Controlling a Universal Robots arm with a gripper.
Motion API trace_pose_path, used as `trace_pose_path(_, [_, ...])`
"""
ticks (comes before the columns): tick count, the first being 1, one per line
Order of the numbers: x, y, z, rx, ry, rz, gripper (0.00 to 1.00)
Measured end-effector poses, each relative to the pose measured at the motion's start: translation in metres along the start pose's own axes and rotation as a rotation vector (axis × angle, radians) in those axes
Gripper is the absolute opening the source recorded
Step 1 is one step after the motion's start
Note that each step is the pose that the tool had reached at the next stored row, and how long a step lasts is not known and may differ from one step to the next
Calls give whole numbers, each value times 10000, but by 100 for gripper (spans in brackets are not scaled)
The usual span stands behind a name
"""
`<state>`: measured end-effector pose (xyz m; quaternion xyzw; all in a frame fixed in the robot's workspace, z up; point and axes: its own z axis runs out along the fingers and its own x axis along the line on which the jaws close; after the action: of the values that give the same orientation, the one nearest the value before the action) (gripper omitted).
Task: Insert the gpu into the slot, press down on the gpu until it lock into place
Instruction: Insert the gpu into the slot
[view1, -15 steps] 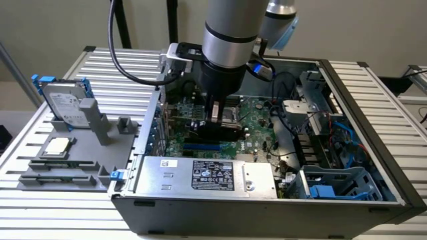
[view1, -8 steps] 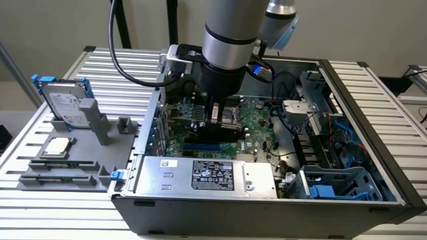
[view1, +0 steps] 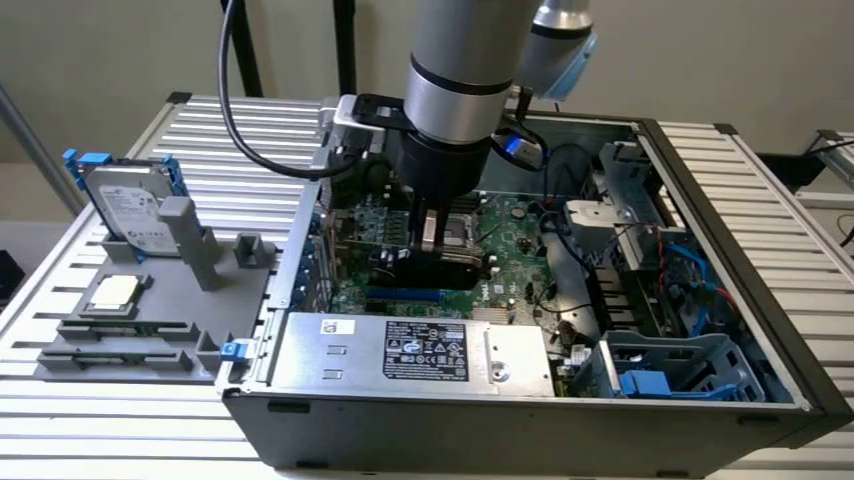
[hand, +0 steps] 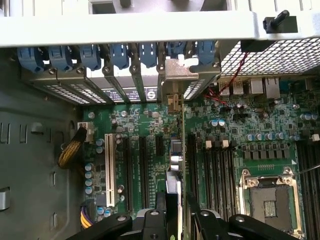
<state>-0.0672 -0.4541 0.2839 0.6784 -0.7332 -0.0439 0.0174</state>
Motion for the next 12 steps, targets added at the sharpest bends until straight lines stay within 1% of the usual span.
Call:
trace_pose_path(2, [0,0,8,0,27,-24,26])
trace_pose_path(6, [1,6,17,-7,49,-210,26])
trace_pose_path(8, [2,8,20,-9,56,-301,26])
trace_pose_path(12, [1,10,22,-9,58,-323,26])
